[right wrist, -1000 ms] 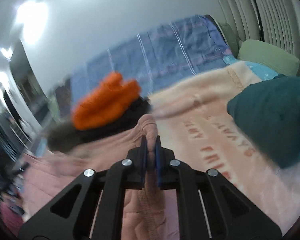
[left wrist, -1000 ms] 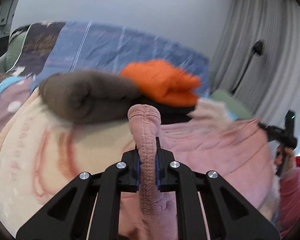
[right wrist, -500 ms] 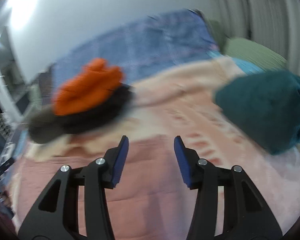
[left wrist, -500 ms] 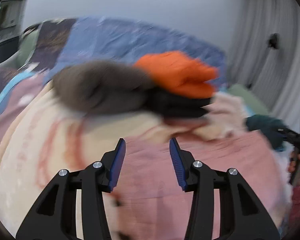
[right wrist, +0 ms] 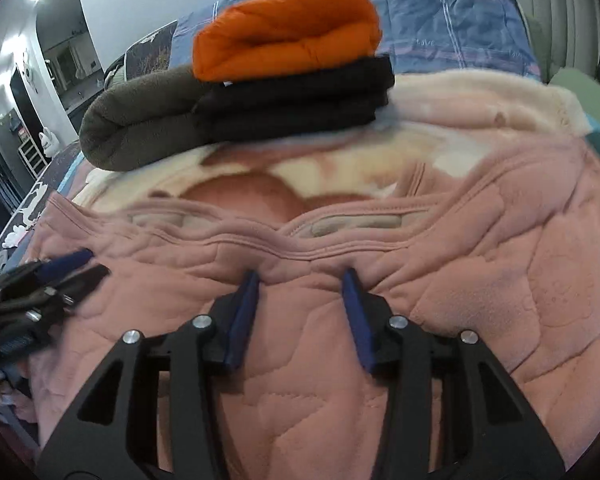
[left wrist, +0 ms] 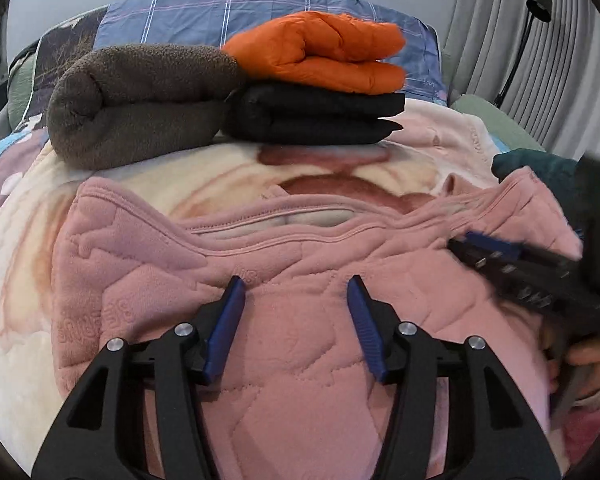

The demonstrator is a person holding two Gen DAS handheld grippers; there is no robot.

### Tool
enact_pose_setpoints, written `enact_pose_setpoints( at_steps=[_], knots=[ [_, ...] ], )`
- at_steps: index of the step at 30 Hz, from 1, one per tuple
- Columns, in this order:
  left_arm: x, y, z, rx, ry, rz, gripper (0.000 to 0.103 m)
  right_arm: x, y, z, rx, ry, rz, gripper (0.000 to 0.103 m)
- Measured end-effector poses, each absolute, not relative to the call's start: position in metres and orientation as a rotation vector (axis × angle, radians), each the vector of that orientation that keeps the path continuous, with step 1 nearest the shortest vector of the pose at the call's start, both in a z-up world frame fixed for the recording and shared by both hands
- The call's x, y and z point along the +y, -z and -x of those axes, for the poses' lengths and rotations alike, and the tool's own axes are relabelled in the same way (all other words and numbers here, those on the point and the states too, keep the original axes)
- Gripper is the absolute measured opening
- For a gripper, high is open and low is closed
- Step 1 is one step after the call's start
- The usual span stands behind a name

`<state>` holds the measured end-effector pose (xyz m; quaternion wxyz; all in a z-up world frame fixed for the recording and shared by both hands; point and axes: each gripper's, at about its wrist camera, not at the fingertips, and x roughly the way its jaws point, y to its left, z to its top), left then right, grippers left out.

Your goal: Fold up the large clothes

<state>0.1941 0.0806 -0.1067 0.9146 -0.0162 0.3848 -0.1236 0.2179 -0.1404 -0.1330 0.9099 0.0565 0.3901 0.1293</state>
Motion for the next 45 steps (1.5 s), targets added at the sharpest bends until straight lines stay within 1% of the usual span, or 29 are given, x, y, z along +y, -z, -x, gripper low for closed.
enact_pose_setpoints(
  at_steps=[6,9,11,12,13,15,16,18,24,27,29,33,34,37,41,43,44,45],
  knots=[
    [0.081,0.106,-0.194,0.774,0.265,0.048,0.057,-0.139,0.134,-0.212,0.793,-0.265,-0.110,0.044],
    [0.080,0.108,-0.194,0.771,0.270,0.048,0.058,-0.148,0.120,-0.195,0.779,-0.251,-0.138,0.044],
    [0.081,0.107,-0.193,0.767,0.271,0.052,0.058,-0.156,0.103,-0.175,0.766,-0.236,-0.207,0.050],
    [0.081,0.108,-0.193,0.767,0.272,0.053,0.058,-0.160,0.096,-0.164,0.751,-0.253,-0.235,0.056],
    [0.082,0.108,-0.193,0.767,0.274,0.056,0.058,-0.164,0.091,-0.153,0.728,-0.261,-0.234,0.060],
    [0.083,0.108,-0.192,0.767,0.281,0.059,0.059,-0.170,0.097,-0.139,0.716,-0.163,-0.145,0.063],
    [0.083,0.108,-0.192,0.768,0.286,0.062,0.059,-0.175,0.113,-0.139,0.722,-0.119,-0.084,0.061],
    [0.085,0.109,-0.194,0.774,0.314,0.085,0.060,-0.178,0.141,-0.142,0.717,-0.153,-0.016,0.061],
    [0.085,0.108,-0.190,0.767,0.306,0.072,0.061,-0.163,0.107,-0.112,0.669,-0.105,0.061,0.061],
    [0.084,0.108,-0.189,0.760,0.302,0.066,0.061,-0.191,0.089,-0.079,0.614,-0.069,-0.013,0.064],
    [0.084,0.108,-0.189,0.762,0.304,0.067,0.062,-0.226,0.083,-0.055,0.596,-0.025,-0.116,0.065],
    [0.085,0.108,-0.189,0.763,0.306,0.068,0.062,-0.304,0.097,-0.031,0.660,0.073,-0.322,0.064],
    [0.085,0.108,-0.189,0.763,0.305,0.068,0.062,-0.319,0.107,-0.028,0.707,0.116,-0.362,0.057],
    [0.085,0.108,-0.189,0.762,0.303,0.064,0.062,-0.331,0.128,-0.016,0.778,0.064,-0.463,0.054],
    [0.083,0.108,-0.189,0.761,0.295,0.055,0.062,-0.326,0.121,-0.004,0.729,-0.028,-0.489,0.055],
    [0.083,0.108,-0.189,0.761,0.292,0.052,0.062,-0.317,0.123,-0.005,0.756,-0.078,-0.473,0.054],
    [0.083,0.108,-0.188,0.760,0.292,0.052,0.062,-0.311,0.128,-0.010,0.799,-0.041,-0.423,0.052],
    [0.083,0.108,-0.188,0.758,0.295,0.053,0.062,-0.308,0.135,-0.014,0.836,0.008,-0.381,0.046]
  ],
)
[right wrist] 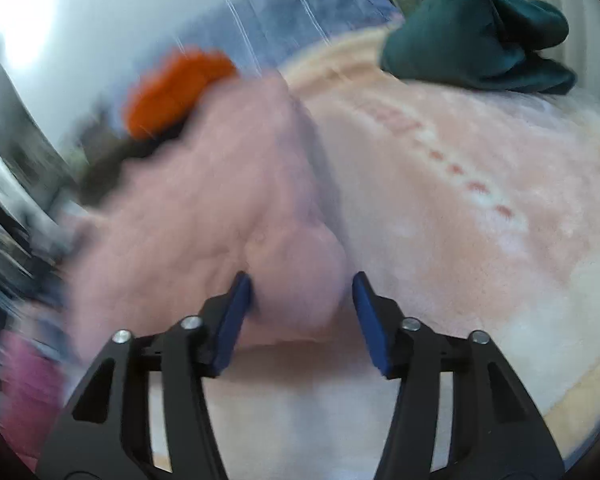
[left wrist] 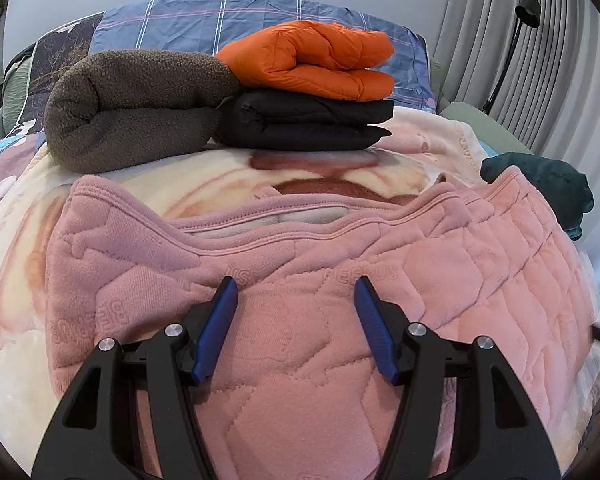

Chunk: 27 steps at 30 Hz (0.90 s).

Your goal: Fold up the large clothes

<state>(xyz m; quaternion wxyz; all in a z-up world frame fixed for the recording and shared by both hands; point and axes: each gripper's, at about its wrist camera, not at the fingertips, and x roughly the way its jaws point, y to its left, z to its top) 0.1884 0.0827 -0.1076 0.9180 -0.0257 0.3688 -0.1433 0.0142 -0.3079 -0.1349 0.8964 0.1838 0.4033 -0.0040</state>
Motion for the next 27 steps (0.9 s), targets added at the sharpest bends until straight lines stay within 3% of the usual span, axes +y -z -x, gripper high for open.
enact_pose_setpoints(
  at_steps=[4,9,13,18,27],
  knots=[
    [0.082,0.108,-0.187,0.751,0.297,0.048,0.062,-0.316,0.151,-0.019,0.847,0.025,-0.392,0.045],
    [0.082,0.107,-0.186,0.756,0.290,0.053,0.062,-0.293,0.122,-0.005,0.809,0.117,-0.308,0.048],
    [0.093,0.077,-0.162,0.695,0.276,0.085,0.062,-0.275,0.085,0.014,0.672,0.248,-0.213,0.055],
    [0.130,0.045,-0.122,0.605,0.292,0.125,0.065,-0.241,0.058,0.014,0.588,0.053,-0.183,0.056],
    [0.160,0.053,-0.076,0.606,0.302,0.168,0.065,-0.150,0.069,-0.020,0.641,-0.208,-0.112,0.055]
  ],
)
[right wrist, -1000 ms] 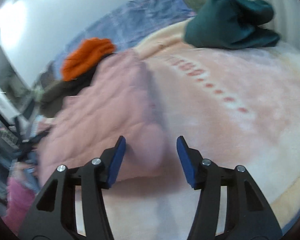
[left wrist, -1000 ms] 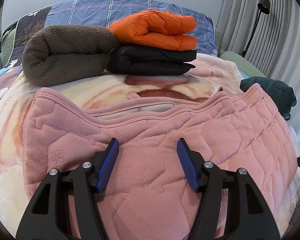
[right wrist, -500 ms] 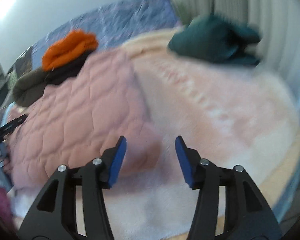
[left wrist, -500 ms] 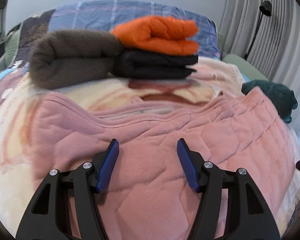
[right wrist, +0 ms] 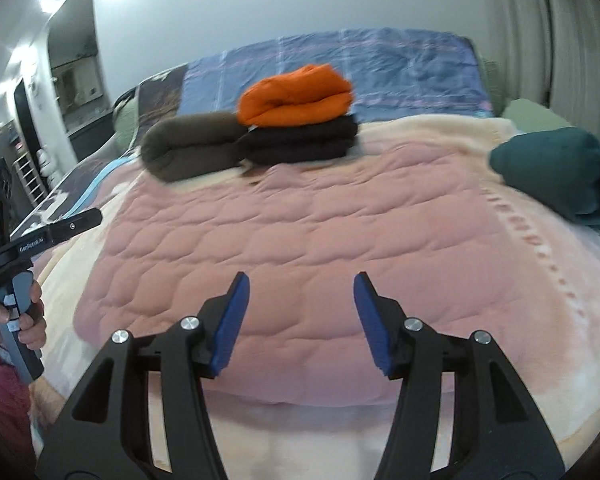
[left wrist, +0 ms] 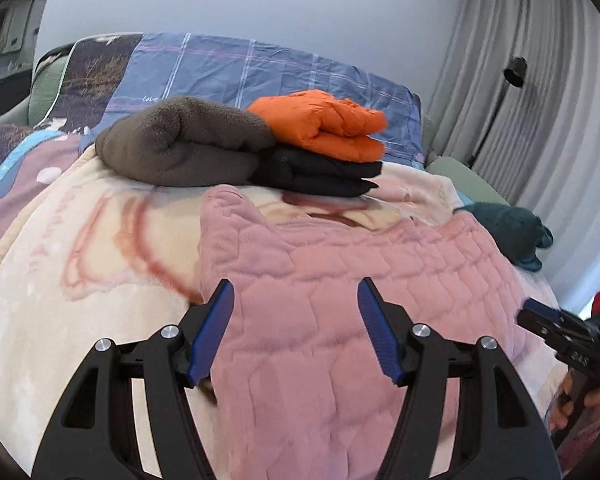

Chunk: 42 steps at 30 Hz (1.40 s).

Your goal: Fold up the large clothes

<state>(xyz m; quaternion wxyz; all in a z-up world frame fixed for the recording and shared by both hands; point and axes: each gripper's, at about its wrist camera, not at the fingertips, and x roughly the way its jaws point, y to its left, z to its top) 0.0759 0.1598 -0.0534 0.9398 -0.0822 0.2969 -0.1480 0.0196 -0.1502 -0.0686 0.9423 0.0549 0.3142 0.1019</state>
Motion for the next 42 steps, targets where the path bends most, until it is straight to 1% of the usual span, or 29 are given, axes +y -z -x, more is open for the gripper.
enact_pose_setpoints(
  at_steps=[3,4,5,6,7,8,9,11,15,19,21,23,24,25,26,28,30,32,34,37,38,39,40,42],
  knots=[
    [0.153,0.055,-0.060,0.593,0.364,0.170,0.065,-0.137,0.074,-0.023,0.670,-0.236,-0.093,0.055],
    [0.152,0.056,-0.057,0.596,0.383,0.173,0.065,-0.133,0.082,-0.028,0.708,-0.236,-0.071,0.055],
    [0.148,0.061,-0.055,0.609,0.403,0.173,0.060,-0.130,0.091,-0.031,0.752,-0.241,-0.059,0.055],
    [0.143,0.070,-0.055,0.642,0.415,0.161,0.050,-0.127,0.106,-0.036,0.812,-0.241,-0.050,0.056],
    [0.140,0.077,-0.056,0.671,0.414,0.145,0.046,-0.125,0.126,-0.038,0.870,-0.233,-0.047,0.056],
    [0.135,0.093,-0.061,0.734,0.388,0.106,0.036,-0.126,0.139,-0.042,0.867,-0.243,-0.057,0.057],
    [0.133,0.106,-0.064,0.767,0.353,0.073,0.033,-0.127,0.143,-0.043,0.853,-0.253,-0.066,0.058],
    [0.137,0.116,-0.062,0.756,0.353,0.090,0.033,-0.127,0.136,-0.046,0.874,-0.247,-0.077,0.058],
    [0.148,0.103,-0.054,0.738,0.381,0.133,0.032,-0.125,0.128,-0.046,0.881,-0.244,-0.053,0.058],
    [0.155,0.105,-0.046,0.748,0.383,0.142,0.032,-0.119,0.108,-0.044,0.870,-0.228,-0.051,0.059],
    [0.159,0.104,-0.038,0.746,0.394,0.167,0.032,-0.117,0.097,-0.037,0.835,-0.244,-0.043,0.059],
    [0.159,0.104,-0.032,0.739,0.409,0.151,0.032,-0.113,0.083,-0.031,0.759,-0.258,-0.013,0.059],
    [0.156,0.106,-0.030,0.740,0.406,0.127,0.032,-0.108,0.079,-0.033,0.729,-0.253,0.020,0.061],
    [0.155,0.110,-0.031,0.745,0.399,0.103,0.032,-0.105,0.082,-0.037,0.739,-0.244,0.041,0.062],
    [0.153,0.116,-0.033,0.759,0.391,0.092,0.033,-0.103,0.093,-0.045,0.788,-0.238,0.046,0.062],
    [0.153,0.120,-0.034,0.761,0.390,0.103,0.033,-0.108,0.132,-0.068,0.931,-0.246,-0.005,0.068],
    [0.152,0.120,-0.032,0.758,0.389,0.089,0.036,-0.108,0.134,-0.067,0.907,-0.251,-0.004,0.068],
    [0.149,0.121,-0.031,0.752,0.389,0.070,0.039,-0.105,0.122,-0.066,0.913,-0.247,0.023,0.068],
    [0.147,0.122,-0.032,0.754,0.390,0.060,0.041,-0.108,0.109,-0.071,0.926,-0.262,-0.026,0.069],
    [0.146,0.124,-0.032,0.751,0.394,0.051,0.044,-0.113,0.083,-0.082,0.866,-0.285,-0.069,0.068],
    [0.145,0.124,-0.031,0.748,0.408,0.051,0.050,-0.114,0.073,-0.086,0.833,-0.272,-0.059,0.068],
    [0.143,0.124,-0.030,0.744,0.418,0.041,0.055,-0.113,0.065,-0.094,0.801,-0.257,-0.048,0.068],
    [0.140,0.125,-0.029,0.739,0.416,0.024,0.056,-0.110,0.059,-0.104,0.772,-0.251,-0.041,0.068],
    [0.133,0.125,-0.027,0.728,0.403,-0.015,0.059,-0.107,0.063,-0.128,0.788,-0.236,-0.035,0.067]
  ],
)
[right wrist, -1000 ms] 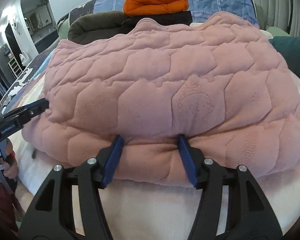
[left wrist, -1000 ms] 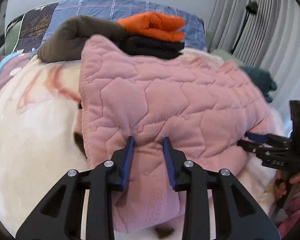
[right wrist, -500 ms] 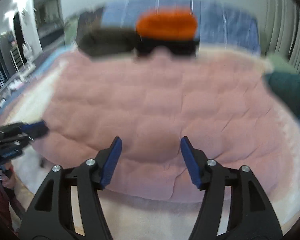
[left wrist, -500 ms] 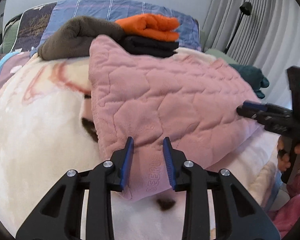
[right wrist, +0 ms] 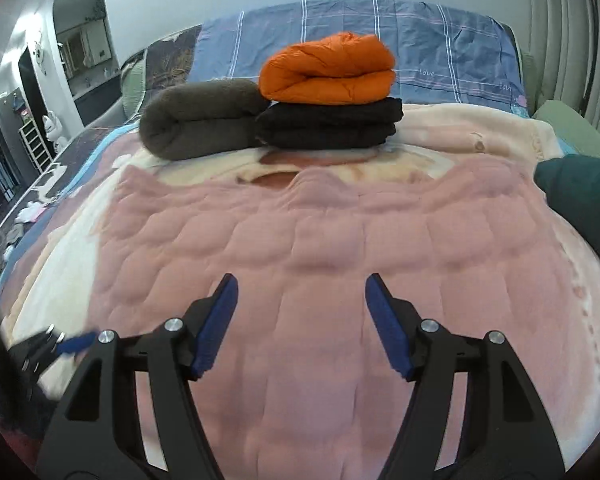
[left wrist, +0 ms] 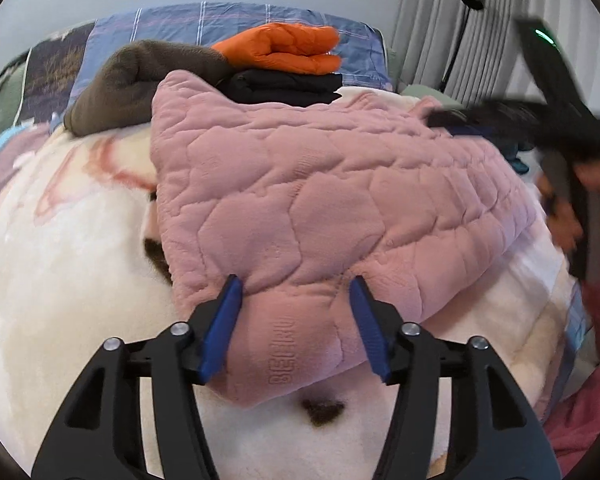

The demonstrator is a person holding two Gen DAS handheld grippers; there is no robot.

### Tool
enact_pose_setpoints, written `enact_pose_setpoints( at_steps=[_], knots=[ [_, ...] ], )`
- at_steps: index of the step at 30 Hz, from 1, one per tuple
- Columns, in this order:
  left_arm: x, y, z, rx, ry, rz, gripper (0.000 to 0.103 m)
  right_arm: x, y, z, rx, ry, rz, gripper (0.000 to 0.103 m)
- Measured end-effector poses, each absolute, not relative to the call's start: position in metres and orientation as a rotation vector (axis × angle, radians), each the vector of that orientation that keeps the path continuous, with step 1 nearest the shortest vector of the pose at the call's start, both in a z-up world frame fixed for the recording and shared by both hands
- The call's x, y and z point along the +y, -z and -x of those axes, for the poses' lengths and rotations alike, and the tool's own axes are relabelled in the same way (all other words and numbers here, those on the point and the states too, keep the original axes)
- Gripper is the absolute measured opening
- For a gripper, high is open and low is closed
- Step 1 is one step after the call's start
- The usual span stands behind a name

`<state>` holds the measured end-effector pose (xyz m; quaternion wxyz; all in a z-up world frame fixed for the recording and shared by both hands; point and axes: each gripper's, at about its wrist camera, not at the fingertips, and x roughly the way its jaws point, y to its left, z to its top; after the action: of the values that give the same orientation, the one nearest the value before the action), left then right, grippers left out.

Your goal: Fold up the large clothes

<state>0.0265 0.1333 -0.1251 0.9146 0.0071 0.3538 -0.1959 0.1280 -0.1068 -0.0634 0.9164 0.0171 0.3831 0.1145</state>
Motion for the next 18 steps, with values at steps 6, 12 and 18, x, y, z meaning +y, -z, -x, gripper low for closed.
enact_pose_setpoints(
  at_steps=[6,12,18],
  knots=[
    [0.140,0.126,-0.024,0.708,0.427,0.024,0.060,-0.103,0.110,-0.171,0.913,-0.180,-0.020,0.071],
    [0.147,0.127,-0.027,0.706,0.480,0.083,0.064,-0.109,0.060,-0.188,0.851,-0.180,-0.054,0.071],
    [0.150,0.128,-0.026,0.693,0.500,0.103,0.064,-0.105,0.131,-0.262,1.034,-0.164,-0.049,0.072]
  ],
)
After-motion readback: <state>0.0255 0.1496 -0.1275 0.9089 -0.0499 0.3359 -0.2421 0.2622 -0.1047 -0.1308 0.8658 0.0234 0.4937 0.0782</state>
